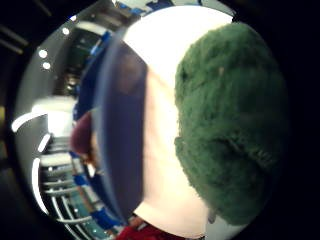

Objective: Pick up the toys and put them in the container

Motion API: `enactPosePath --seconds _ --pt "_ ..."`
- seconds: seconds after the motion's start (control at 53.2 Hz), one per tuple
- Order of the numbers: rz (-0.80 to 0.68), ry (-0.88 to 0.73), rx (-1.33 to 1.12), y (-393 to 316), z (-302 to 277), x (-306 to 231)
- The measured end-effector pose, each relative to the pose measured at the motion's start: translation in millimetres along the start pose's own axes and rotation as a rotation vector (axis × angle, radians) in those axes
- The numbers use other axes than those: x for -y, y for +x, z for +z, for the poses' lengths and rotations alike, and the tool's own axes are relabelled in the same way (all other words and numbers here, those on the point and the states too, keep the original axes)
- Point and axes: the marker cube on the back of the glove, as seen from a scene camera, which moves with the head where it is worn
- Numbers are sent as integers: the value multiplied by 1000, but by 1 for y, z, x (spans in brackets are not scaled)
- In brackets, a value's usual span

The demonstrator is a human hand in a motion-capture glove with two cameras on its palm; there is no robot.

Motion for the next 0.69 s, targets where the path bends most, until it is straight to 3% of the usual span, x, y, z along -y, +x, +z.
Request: enactPosePath --seconds 0.263,0.451,0.695 --pt "-161 50 -26 -94 -91 -23" --pt "-336 69 -53 -177 -99 -34" --pt "-317 -59 -13 -222 -100 -51"
